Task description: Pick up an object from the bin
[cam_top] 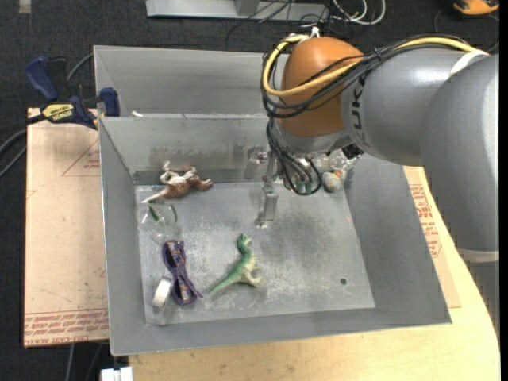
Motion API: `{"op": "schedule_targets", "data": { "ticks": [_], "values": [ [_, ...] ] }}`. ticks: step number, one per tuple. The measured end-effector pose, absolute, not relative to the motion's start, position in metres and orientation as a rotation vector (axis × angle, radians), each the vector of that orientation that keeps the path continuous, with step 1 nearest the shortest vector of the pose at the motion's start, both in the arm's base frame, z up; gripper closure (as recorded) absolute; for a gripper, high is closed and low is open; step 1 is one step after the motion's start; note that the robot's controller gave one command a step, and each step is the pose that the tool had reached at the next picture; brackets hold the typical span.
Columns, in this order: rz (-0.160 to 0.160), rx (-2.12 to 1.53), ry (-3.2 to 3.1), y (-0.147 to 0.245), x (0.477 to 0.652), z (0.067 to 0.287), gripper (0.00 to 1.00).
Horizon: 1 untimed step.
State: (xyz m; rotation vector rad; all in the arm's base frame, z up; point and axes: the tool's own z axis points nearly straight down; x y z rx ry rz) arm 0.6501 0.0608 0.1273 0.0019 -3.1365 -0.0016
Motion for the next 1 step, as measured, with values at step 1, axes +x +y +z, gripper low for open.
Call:
{"op": "schedule_targets", "data": {
  "ticks": [1],
  "values": [
    [-0.002,0.000,-3.144,0.0605,0.6518,0.1326,0.00]
  ]
}}
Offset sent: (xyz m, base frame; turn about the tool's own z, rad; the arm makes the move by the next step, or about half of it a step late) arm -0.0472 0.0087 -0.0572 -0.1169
